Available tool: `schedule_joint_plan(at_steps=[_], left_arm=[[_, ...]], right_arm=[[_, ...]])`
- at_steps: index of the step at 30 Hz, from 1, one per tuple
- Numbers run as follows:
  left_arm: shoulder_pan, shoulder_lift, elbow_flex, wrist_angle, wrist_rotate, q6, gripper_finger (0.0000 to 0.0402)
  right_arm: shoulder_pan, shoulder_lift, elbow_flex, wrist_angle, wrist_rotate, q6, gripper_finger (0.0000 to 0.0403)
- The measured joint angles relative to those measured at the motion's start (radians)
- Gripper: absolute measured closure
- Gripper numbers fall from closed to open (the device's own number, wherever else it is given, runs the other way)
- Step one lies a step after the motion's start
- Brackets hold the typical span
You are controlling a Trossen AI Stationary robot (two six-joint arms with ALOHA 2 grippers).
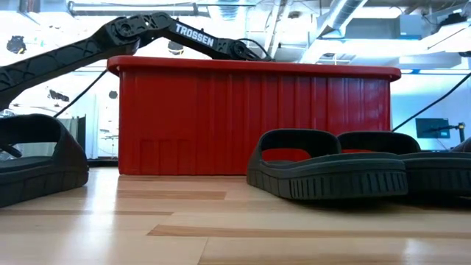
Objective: Pick and place slides into bin
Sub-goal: Put the black slipper into the red container
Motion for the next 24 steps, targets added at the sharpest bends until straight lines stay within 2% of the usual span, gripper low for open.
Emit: schedule_joint_plan(at_steps=[7,15,24], left_arm=[[0.0,-0.008,0.0,-0.022,0.047,0.024,0.0213],[-0.005,-0.013,0.0,-0.04,0.05,0.024,0.0211],[-0.012,-0.071,-0.001,-0.038,0.079,0.053,0.0211]], right_arm=[[0.0,0.0,0.0,0.0,0.0,0.0,0.0163],[0.0,0.0,0.0,0.0,0.0,0.0,0.0163],[0.0,0.0,0.0,-0.006,0.0,0.0,0.0163]])
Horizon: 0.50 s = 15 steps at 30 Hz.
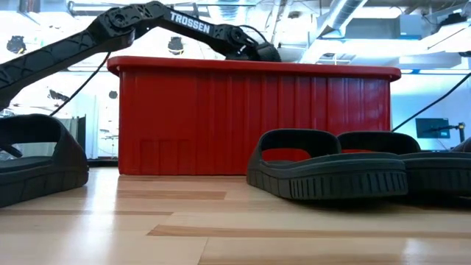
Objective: Pick and place slides into bin
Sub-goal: Put the black slipper into the red container
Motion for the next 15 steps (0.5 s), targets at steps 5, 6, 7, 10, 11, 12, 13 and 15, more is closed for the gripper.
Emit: schedule_joint_plan(at_steps=[5,6,7,10,11,12,13,15], left_arm=[[0.0,-0.038,0.0,-0.023,0.032,0.013,0.0211],[-0.001,-0.048,0.0,-0.032,0.045,0.013,0.0211],[-0.004,-0.062,0.0,-0.026,0.058,0.013,0.0211],[-0.008,-0.108,0.0,-0.019,0.1,0.013,0.0211],[-0.01,-0.124,0.0,-0.02,0.114,0.012,0.0211],[-0.013,-0.141,0.0,-0.02,0.12,0.012,0.0211],[-0.015,-0.161,0.0,-0.023,0.131,0.012,0.0211],[-0.021,-0.207,0.0,-0.033,0.138,0.012,0.0211]], right_arm=[[0.0,0.0,0.0,0.0,0.0,0.0,0.0163],[0.0,0.0,0.0,0.0,0.0,0.0,0.0163],[0.001,0.0,0.0,0.0,-0.001,0.0,0.0163],[0.001,0.0,0.0,-0.001,-0.001,0.0,0.0163],[0.001,0.0,0.0,-0.002,-0.001,0.0,0.0163],[0.001,0.0,0.0,-0.004,-0.001,0.0,0.0163],[0.001,0.0,0.0,-0.007,-0.001,0.0,0.0163],[0.001,0.0,0.0,-0.014,-0.001,0.0,0.0163]])
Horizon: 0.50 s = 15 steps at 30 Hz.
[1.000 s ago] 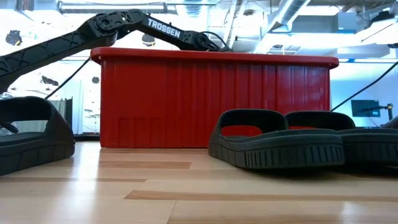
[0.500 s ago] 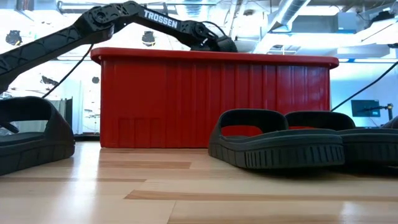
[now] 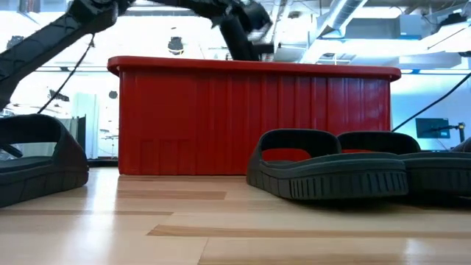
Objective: Pick and place slides into bin
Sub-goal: Put the black slipper into the red container
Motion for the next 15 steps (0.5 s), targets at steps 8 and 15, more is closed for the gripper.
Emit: schedule_joint_plan(at_steps=[8,15], left_arm=[[-0.046,-0.213,0.0,-0.053,-0.004,-0.02,0.0211],[-0.113,-0.407,0.0,-0.232,0.037,-0.172,0.0211]], right_arm=[[0.0,0.0,0.0,-0.002,-0.001,-0.009,0.0163],[-0.009,0.008,0.0,-0.009,-0.11,-0.009,0.0163]])
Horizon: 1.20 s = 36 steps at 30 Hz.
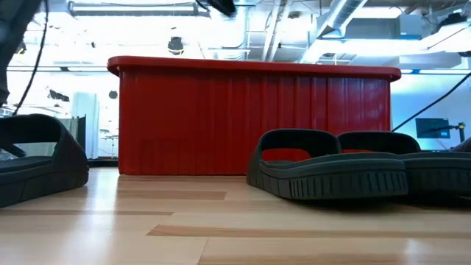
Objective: Pick and place slides into bin
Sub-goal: Put the black slipper into the red container
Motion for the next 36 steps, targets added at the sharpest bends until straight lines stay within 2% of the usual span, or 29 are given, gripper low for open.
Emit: schedule_joint_plan(at_steps=[3,7,11,14,16,17,22,27,31,36], left_arm=[[-0.048,-0.083,0.0,-0.076,0.044,-0.108,0.0211],[-0.145,-0.182,-0.001,-0.127,0.05,-0.244,0.0211],[-0.27,-0.257,-0.002,-0.2,-0.05,-0.357,0.0211],[-0.382,-0.295,-0.002,-0.309,-0.152,-0.457,0.0211],[-0.46,-0.305,-0.003,-0.4,-0.184,-0.542,0.0211],[-0.495,-0.309,-0.013,-0.383,-0.185,-0.571,0.0211],[-0.669,-0.378,-0.156,-0.375,-0.141,-0.693,0.0211],[-0.809,-0.465,-0.448,-0.377,-0.146,-0.839,0.0211],[-0.903,-0.521,-0.696,-0.362,-0.07,-0.994,0.0211],[-1.026,-0.522,-0.917,-0.295,-0.04,-1.198,0.0211]], right_arm=[[-0.019,0.022,0.0,-0.012,-0.116,-0.001,0.0163],[-0.055,0.068,0.0,-0.031,-0.227,-0.003,0.0163],[-0.086,0.131,0.0,-0.029,-0.337,-0.018,0.0163],[-0.09,0.192,0.0,0.037,-0.346,0.015,0.0163],[-0.082,0.231,0.0,0.082,-0.346,0.054,0.0163],[-0.075,0.25,0.0,0.109,-0.346,0.07,0.0163],[-0.057,0.332,-0.001,0.227,-0.333,0.15,0.0163],[-0.057,0.393,-0.002,0.304,-0.326,0.209,0.0163],[-0.052,0.414,-0.001,0.334,-0.327,0.26,0.0163],[-0.031,0.413,-0.001,0.338,-0.33,0.241,0.0163]])
